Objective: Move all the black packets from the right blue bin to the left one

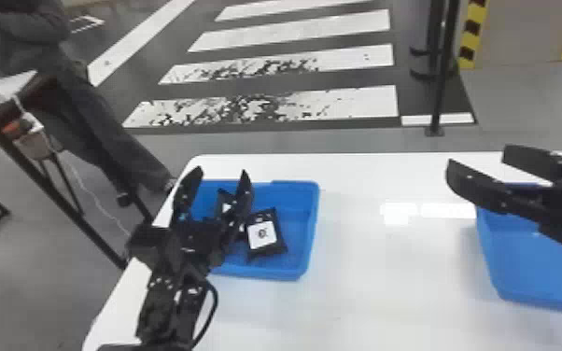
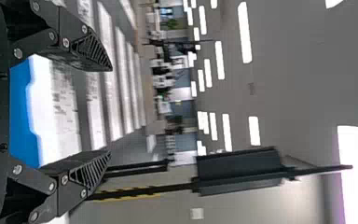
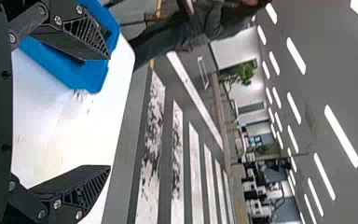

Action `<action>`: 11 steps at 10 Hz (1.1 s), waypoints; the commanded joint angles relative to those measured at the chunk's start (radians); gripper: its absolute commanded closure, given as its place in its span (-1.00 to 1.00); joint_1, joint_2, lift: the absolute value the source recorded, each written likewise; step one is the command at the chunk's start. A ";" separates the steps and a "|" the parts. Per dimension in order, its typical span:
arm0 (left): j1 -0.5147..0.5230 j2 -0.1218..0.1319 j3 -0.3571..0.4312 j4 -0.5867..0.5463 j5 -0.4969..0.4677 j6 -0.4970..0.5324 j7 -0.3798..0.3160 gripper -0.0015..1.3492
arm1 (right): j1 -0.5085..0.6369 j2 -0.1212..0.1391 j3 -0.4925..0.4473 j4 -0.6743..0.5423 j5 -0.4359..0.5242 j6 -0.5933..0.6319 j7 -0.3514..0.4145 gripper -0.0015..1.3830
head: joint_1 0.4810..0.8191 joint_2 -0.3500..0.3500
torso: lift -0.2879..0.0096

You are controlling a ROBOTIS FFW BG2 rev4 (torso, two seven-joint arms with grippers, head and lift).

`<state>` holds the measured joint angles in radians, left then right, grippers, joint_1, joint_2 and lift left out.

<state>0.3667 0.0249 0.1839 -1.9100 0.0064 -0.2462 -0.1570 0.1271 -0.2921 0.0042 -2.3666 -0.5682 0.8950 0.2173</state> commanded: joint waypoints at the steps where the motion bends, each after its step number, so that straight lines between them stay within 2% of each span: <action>1: 0.114 -0.003 -0.056 -0.175 0.055 -0.100 0.005 -0.86 | -0.019 0.011 -0.050 -0.018 0.110 0.119 -0.035 -0.70 | 0.24 0.63 | -0.01; 2: 0.185 -0.003 -0.104 -0.261 0.093 -0.125 0.022 -0.86 | -0.036 0.021 -0.070 -0.015 0.219 0.185 -0.085 -0.69 | 0.20 0.54 | -0.01; 3: 0.254 -0.003 -0.170 -0.310 0.139 -0.129 0.037 -0.85 | -0.078 0.027 -0.102 0.071 0.253 0.236 -0.104 -0.69 | 0.16 0.35 | -0.01; 4: 0.281 0.007 -0.212 -0.322 0.133 -0.137 0.040 -0.86 | -0.149 0.022 -0.106 0.161 0.263 0.362 -0.131 -0.69 | 0.21 0.10 | -0.01; 5: 0.276 0.024 -0.230 -0.332 0.141 -0.125 0.040 -0.86 | -0.230 0.004 -0.092 0.235 0.265 0.501 -0.144 -0.69 | 0.27 -0.11 | -0.01; 6: 0.284 0.018 -0.224 -0.347 0.137 -0.125 0.040 -0.85 | -0.304 -0.013 -0.074 0.316 0.261 0.587 -0.147 -0.69 | 0.27 -0.20 | -0.01; 8: 0.296 0.017 -0.220 -0.352 0.129 -0.125 0.040 -0.85 | -0.365 -0.029 -0.074 0.409 0.283 0.677 -0.153 -0.69 | 0.27 -0.36 | -0.01; 11: 0.296 0.018 -0.224 -0.354 0.131 -0.112 0.040 -0.86 | -0.431 -0.039 -0.082 0.522 0.377 0.677 -0.176 -0.69 | 0.27 -0.48 | -0.01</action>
<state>0.6623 0.0420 -0.0371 -2.2641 0.1327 -0.3656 -0.1165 -0.2985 -0.3289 -0.0735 -1.8631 -0.2074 1.5706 0.0428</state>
